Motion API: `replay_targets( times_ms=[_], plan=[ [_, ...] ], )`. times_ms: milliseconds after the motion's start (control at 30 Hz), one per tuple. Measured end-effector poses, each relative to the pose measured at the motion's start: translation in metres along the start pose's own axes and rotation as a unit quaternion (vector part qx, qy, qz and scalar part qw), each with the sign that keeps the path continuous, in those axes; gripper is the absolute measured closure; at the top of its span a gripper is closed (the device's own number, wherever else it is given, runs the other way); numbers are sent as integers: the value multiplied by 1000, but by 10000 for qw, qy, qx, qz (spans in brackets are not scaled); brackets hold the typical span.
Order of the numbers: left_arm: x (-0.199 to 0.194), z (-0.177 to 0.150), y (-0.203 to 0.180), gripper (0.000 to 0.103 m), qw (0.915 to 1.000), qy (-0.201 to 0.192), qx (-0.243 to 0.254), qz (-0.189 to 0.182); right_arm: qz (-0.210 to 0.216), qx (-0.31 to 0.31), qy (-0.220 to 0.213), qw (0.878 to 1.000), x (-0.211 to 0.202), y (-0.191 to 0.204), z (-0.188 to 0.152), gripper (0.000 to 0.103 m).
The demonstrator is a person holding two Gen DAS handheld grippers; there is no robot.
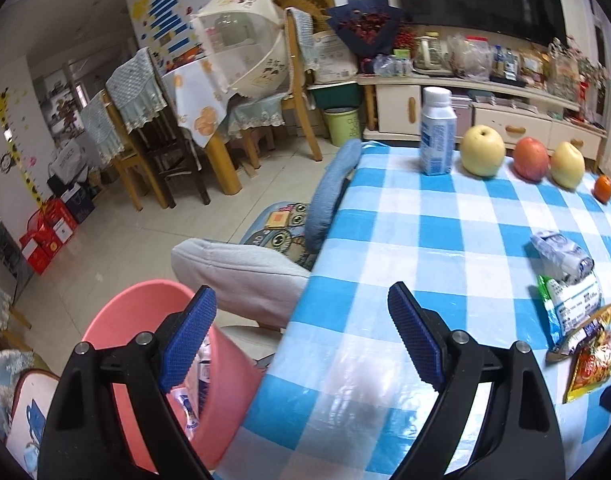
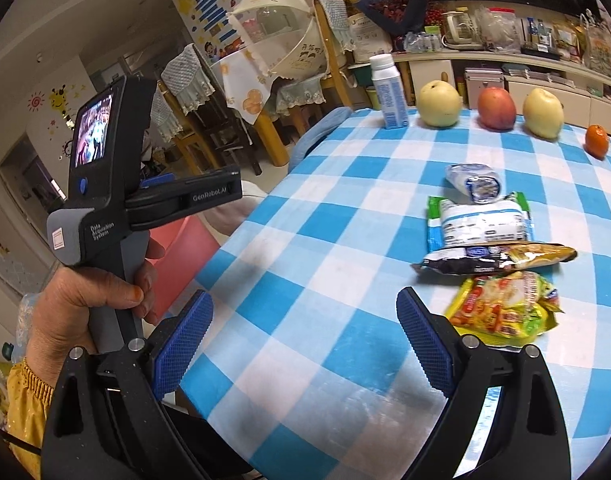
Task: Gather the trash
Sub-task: 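Move both tools back over the table toward the remaining snack packets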
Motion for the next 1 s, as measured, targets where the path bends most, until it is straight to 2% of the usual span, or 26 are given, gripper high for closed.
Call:
replay_targets(
  times_ms=[133, 300, 367, 500, 600, 767, 867, 1000],
  plan=[
    [-1, 0, -18, 15, 9996, -12, 203, -215, -64, 36, -81, 9999, -13, -14, 2, 11],
    [-2, -1, -46, 15, 9967, 3, 383, -721, -209, 104, -174, 9996, -30, -36, 4, 11],
    [-4, -1, -60, 15, 9937, 2, 422, -1036, -264, 201, -206, 9992, -38, -48, 5, 11],
    [-7, -3, -89, 15, 9858, 98, 437, -1620, -465, 339, -286, 9979, -50, -71, 9, 11],
    [-12, -4, -112, 15, 9756, 181, 401, -2150, -926, 343, -277, 9947, -57, -92, 12, 11],
    [-18, -10, -148, 15, 9599, 247, 601, -2728, -1185, 375, 70, 9922, -50, -121, 9, 11],
    [-17, -16, -166, 15, 9533, 383, 749, -2899, -1165, 514, 434, 9909, -39, -134, 0, 11],
    [-12, -18, -173, 15, 9549, 459, 774, -2828, -1191, 434, 579, 9902, -28, -136, -7, 11]
  ],
)
Point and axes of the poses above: each gripper's, at about its wrist camera, not at the fingertips, and x roughly the way its jaws point, y to its left, z to its top, the point moved 6 cm from there along x, roughly the way its jaws point, and after that the axes turned 4 degrees about x, right-handed, at the moved point
